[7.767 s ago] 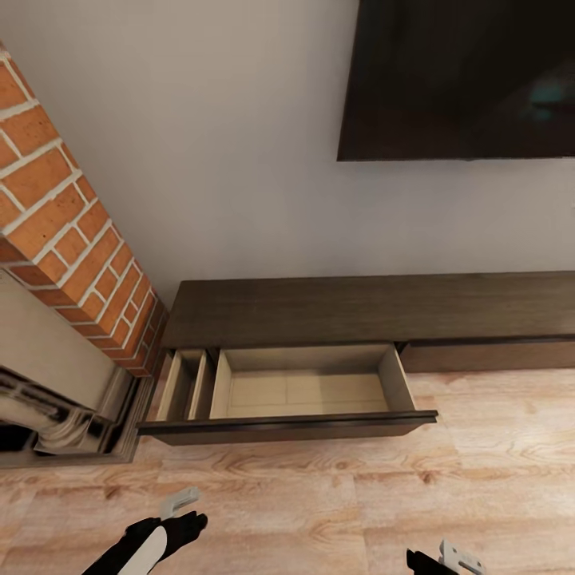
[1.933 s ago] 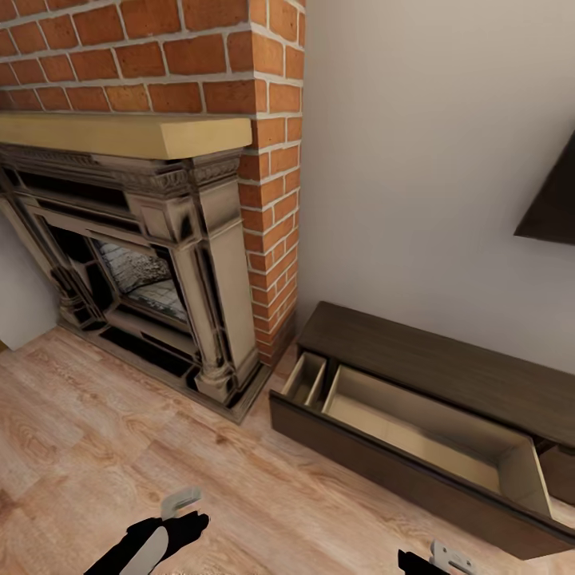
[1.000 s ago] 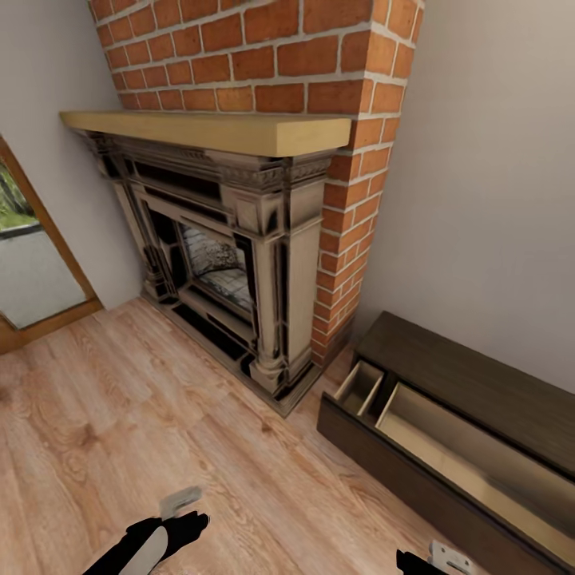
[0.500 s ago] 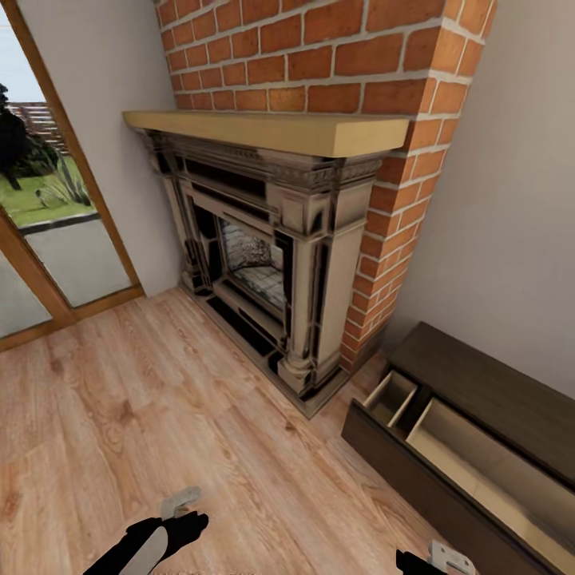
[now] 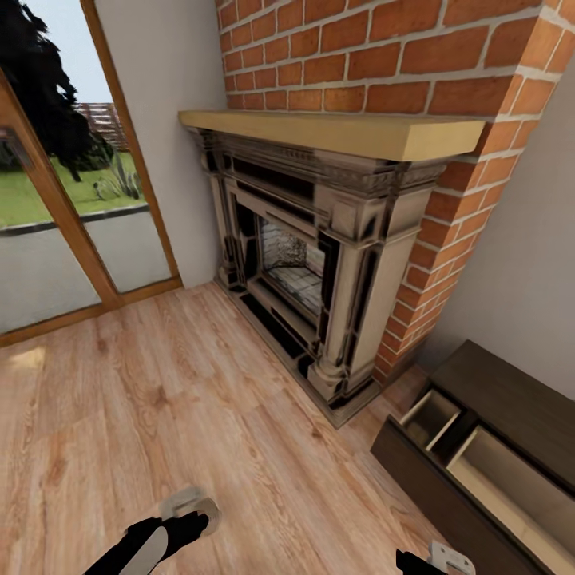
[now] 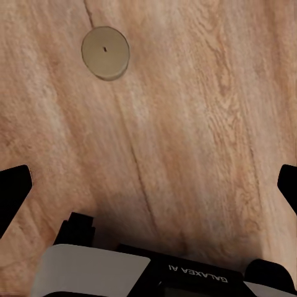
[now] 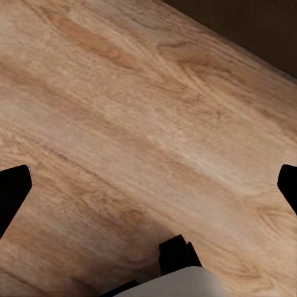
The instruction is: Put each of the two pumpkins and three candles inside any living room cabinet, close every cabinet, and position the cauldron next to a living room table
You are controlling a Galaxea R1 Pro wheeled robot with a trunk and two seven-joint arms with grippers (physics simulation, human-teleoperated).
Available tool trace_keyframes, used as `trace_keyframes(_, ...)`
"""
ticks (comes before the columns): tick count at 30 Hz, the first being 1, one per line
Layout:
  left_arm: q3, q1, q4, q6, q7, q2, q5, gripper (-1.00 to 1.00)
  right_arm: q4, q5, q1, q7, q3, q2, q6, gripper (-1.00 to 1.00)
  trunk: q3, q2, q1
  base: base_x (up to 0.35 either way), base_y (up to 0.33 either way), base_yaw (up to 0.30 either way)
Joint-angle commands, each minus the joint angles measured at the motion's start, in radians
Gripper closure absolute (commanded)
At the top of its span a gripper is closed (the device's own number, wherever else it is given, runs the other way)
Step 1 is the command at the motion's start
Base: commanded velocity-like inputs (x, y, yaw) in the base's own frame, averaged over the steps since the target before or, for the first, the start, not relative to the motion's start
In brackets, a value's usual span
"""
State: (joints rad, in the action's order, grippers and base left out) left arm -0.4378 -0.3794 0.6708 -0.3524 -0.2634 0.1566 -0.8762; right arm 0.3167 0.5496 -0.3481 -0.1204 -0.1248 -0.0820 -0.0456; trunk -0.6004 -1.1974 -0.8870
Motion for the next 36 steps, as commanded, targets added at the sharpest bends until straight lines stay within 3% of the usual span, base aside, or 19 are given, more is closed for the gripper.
trace_keyframes(1, -0.007, -0.001, 0.001, 0.000, -0.010, 0.001, -0.010, -1.00, 0.001, 0.010, 0.000, -0.005, -0.009, -0.001, -0.003, -1.00, -0.001, -0.001, 0.000, 0.003, 0.002, 0.288)
trace_keyframes(21, -0.008, -0.001, 0.001, 0.011, -0.010, 0.002, -0.010, -1.00, 0.002, 0.010, 0.000, -0.001, -0.009, -0.001, -0.003, -1.00, 0.007, -0.001, 0.000, 0.153, 0.034, 0.262)
trace_keyframes(36, -0.008, -0.001, 0.001, 0.012, -0.010, 0.003, -0.010, -1.00, 0.002, 0.010, 0.000, -0.001, -0.009, -0.002, -0.003, -1.00, 0.011, -0.001, 0.000, 0.080, -0.049, -0.040)
